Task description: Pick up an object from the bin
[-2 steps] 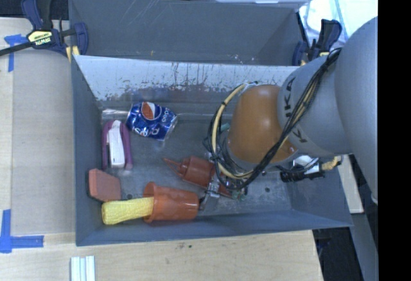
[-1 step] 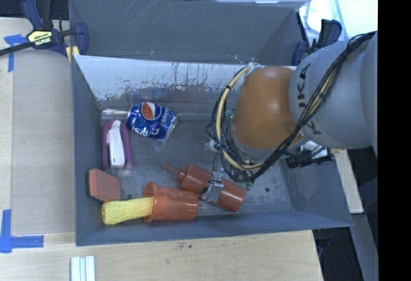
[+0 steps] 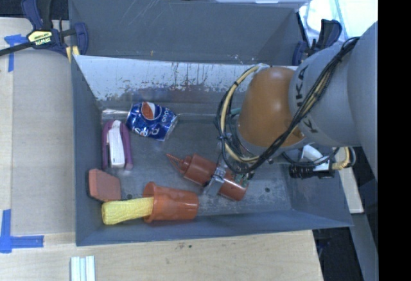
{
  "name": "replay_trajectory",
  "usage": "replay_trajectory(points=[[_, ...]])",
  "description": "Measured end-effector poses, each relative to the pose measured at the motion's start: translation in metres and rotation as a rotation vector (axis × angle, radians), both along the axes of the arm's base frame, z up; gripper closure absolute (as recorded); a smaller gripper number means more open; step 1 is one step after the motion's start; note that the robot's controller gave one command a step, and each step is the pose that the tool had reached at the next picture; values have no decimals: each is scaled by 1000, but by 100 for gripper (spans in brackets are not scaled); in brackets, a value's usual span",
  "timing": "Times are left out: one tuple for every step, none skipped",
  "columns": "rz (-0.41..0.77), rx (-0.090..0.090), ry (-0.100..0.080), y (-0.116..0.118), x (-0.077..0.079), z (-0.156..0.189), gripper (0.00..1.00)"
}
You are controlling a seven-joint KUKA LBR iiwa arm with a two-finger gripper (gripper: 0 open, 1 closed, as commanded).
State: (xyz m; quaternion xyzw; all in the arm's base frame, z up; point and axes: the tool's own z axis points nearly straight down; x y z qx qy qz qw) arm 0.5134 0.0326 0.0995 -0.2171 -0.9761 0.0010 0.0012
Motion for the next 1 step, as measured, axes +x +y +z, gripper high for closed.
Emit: replay_trajectory(points=[[84, 2, -8, 4, -24, -30, 0]])
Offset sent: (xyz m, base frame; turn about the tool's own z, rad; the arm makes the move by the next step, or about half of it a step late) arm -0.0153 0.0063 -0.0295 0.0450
